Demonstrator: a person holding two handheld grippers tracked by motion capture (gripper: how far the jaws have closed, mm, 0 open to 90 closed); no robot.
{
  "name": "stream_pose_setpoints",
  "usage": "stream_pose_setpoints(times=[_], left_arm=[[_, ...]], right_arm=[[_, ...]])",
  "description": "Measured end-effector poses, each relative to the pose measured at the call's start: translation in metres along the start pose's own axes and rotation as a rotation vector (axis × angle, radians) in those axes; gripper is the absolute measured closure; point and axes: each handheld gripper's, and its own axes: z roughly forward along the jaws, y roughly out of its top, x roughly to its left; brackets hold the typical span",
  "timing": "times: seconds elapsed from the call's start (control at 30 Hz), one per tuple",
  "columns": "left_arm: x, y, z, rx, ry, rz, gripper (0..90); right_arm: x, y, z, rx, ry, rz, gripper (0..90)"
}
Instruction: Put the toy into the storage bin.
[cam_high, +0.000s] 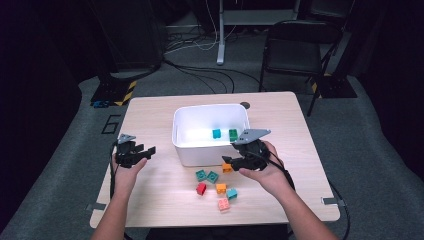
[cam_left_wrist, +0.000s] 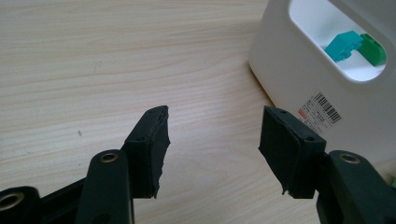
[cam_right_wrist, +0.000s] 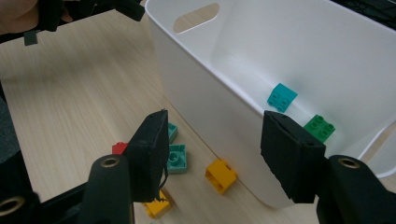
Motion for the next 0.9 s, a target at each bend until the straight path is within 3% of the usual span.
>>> stream_pose_setpoints(times=[0.13, 0.23, 0.4, 0.47, 0.9], left_arm=[[-0.001, 0.000, 0.000, -0.002, 0.002, 0.003, 41.6], [-0.001, 0.000, 0.001, 0.001, 0.006, 0.005, 41.5], [-0.001, -0.001, 0.002, 0.001, 0.006, 0.007, 41.5], [-0.002, -0.001, 0.003, 0.004, 0.006, 0.009, 41.5], [-0.002, -0.001, 0.003, 0.007, 0.006, 0.012, 41.5]], right_arm=[[0.003, -0.011, 0.004, -0.007, 0.004, -0.004, 41.5], [0.004, -0.032, 0.015, 0.004, 0.016, 0.034, 42.3], [0.004, -0.048, 0.024, 0.013, 0.023, 0.057, 43.5], [0.003, -0.061, 0.032, 0.034, 0.043, 0.076, 48.8], [0.000, -0.085, 0.046, 0.081, 0.079, 0.069, 52.3]])
